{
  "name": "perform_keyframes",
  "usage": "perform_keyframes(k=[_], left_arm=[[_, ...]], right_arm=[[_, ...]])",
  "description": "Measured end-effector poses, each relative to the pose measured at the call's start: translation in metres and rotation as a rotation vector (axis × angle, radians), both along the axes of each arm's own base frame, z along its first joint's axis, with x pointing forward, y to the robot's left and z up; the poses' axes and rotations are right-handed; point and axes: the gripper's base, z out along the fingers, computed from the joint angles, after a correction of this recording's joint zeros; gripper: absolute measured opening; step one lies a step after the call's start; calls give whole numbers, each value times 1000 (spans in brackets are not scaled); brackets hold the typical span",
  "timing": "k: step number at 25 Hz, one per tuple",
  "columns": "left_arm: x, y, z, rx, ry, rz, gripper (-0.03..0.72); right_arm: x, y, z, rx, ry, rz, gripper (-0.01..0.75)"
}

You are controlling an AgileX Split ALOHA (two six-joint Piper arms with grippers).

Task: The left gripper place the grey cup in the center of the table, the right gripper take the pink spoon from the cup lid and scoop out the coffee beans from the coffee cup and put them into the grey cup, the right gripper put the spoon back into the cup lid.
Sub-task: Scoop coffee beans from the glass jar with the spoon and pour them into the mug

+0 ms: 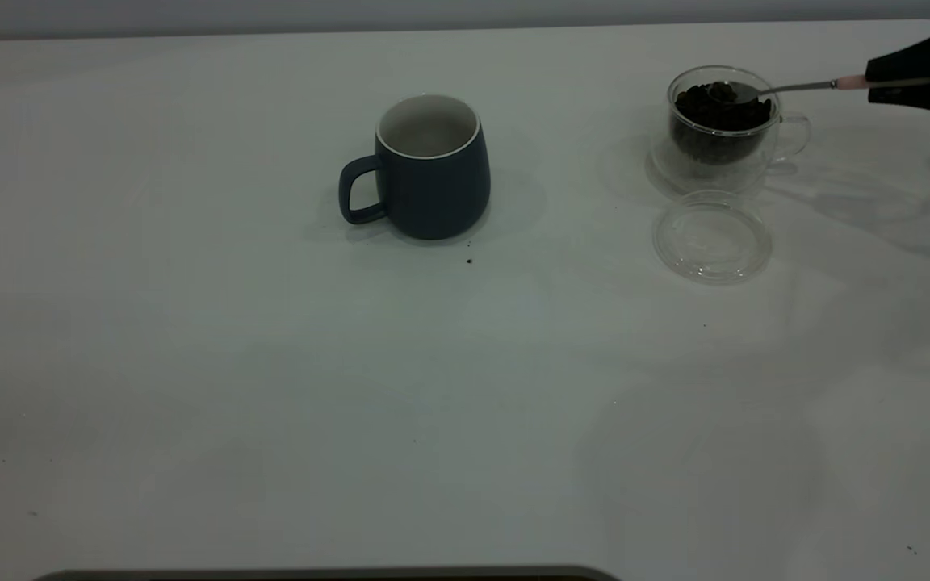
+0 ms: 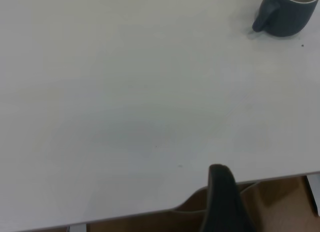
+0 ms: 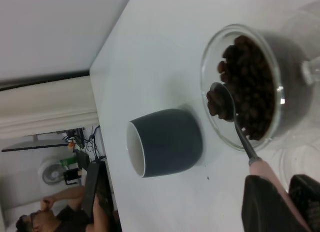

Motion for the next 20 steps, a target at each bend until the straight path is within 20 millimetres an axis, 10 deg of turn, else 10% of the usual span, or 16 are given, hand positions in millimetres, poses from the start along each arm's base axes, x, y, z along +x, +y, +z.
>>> perform_keyframes(k=[11, 20], left_arm=[[0, 0, 0, 0, 0, 0, 516], [0, 0, 0, -1, 0, 1, 516]], right_arm=[[1, 3, 5, 8, 15, 0, 99], [12, 50, 24, -3, -23, 117, 99]])
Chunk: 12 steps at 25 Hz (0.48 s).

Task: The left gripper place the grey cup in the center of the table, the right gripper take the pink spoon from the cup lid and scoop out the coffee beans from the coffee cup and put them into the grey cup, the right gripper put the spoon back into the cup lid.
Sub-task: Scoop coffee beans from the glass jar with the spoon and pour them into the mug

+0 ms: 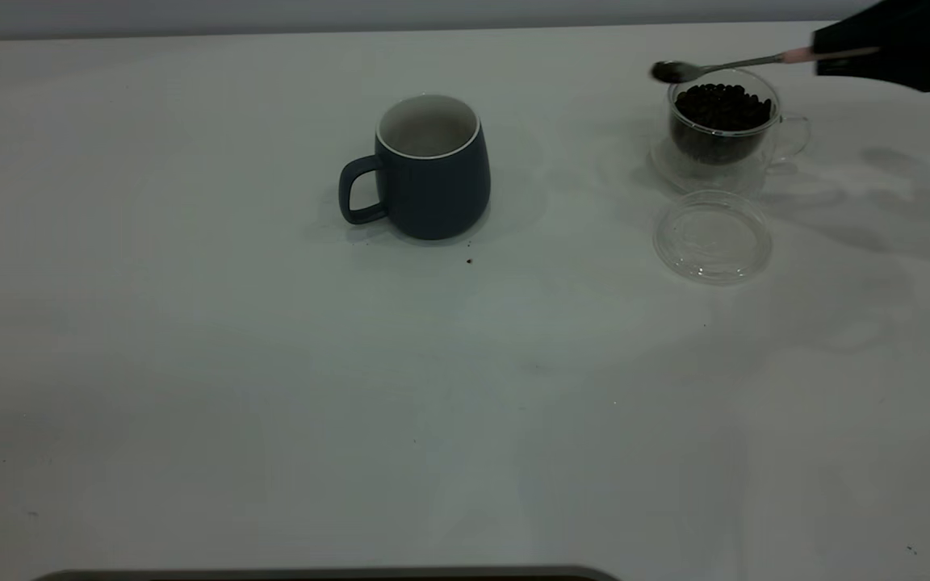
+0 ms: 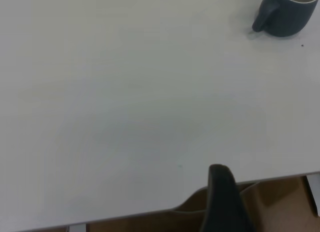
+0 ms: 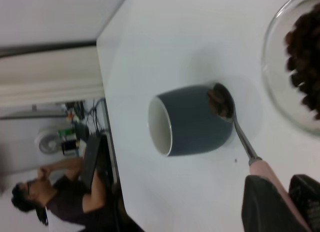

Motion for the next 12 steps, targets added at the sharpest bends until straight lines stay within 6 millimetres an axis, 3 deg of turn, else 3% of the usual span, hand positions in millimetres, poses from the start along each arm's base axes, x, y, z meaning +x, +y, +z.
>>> perform_keyframes(k=[12], left_arm=[[0, 0, 0, -1, 0, 0, 516]], right_arm=[[4, 73, 3, 40, 12, 118, 99]])
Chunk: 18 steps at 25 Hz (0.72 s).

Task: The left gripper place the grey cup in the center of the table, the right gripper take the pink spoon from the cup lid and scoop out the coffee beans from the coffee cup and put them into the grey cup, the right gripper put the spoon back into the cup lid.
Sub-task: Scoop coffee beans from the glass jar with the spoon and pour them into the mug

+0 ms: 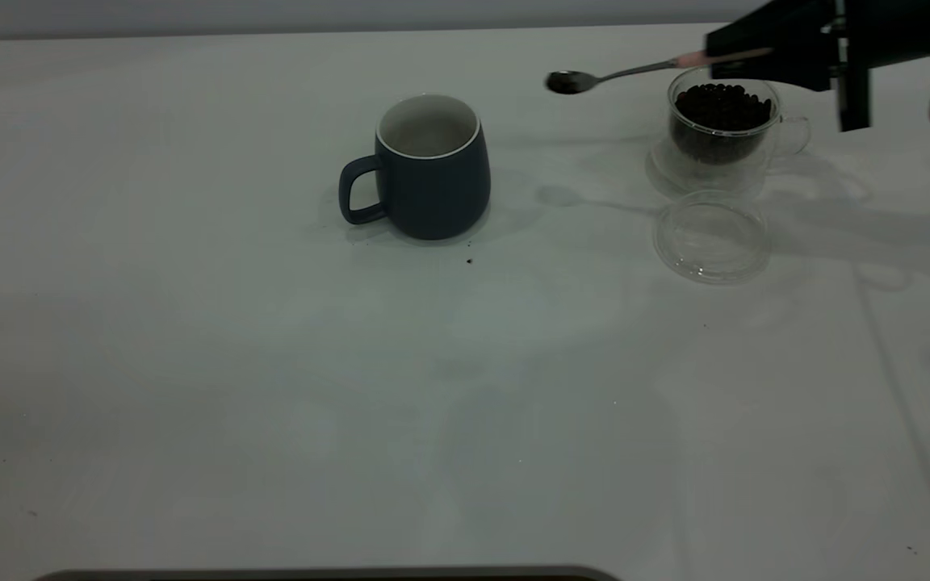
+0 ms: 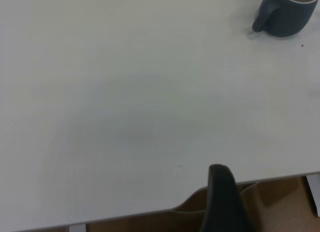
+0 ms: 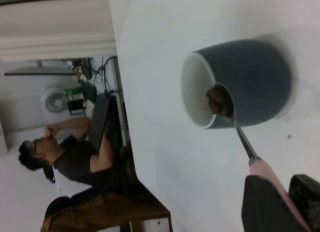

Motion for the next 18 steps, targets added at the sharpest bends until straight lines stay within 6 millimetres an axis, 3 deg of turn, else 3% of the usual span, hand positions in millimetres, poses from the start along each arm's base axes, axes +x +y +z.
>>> perform_keyframes(k=[6, 18], left_arm=[[0, 0, 0, -1, 0, 1, 516], [0, 0, 0, -1, 0, 1, 516]], right_arm=[[0, 35, 3, 34, 0, 35, 99], [-5, 78, 2, 16, -21, 86, 99]])
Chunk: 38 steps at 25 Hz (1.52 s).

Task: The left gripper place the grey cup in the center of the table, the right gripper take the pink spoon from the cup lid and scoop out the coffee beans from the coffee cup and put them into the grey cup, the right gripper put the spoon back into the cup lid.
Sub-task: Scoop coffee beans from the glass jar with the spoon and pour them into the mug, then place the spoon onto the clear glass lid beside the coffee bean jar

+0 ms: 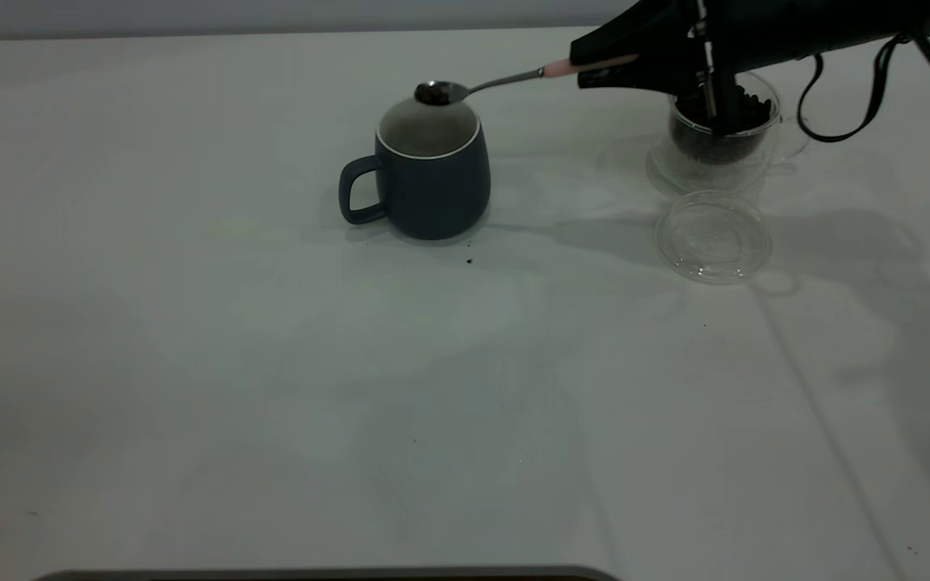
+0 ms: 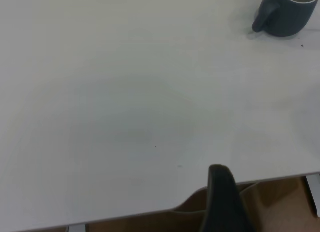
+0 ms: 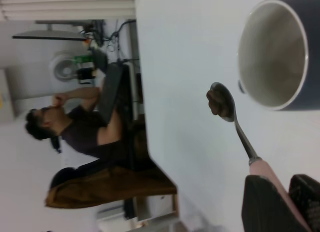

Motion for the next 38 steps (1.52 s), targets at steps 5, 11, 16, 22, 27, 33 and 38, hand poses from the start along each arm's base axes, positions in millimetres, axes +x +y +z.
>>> perform_keyframes(k=[5, 11, 16, 22, 27, 33, 38], left_arm=[[0, 0, 0, 0, 0, 0, 516], [0, 0, 0, 0, 0, 0, 516], [0, 0, 0, 0, 0, 0, 516], [0, 0, 0, 2, 0, -1, 516], [0, 0, 0, 2, 0, -1, 516], [0, 0, 0, 2, 0, -1, 516], [0, 0, 0, 2, 0, -1, 516]], right_arm=[[2, 13, -5, -82, -78, -5, 99], [7, 17, -7, -161, -251, -4, 99], [8, 26, 5, -231, -449, 80, 99], [8, 27, 34, -391, -657, 217, 99], [0, 29, 52, -452, -705, 320, 99], [-26, -15, 102, -506, -691, 330, 99], [-53, -93, 116, -539, -581, 163, 99]])
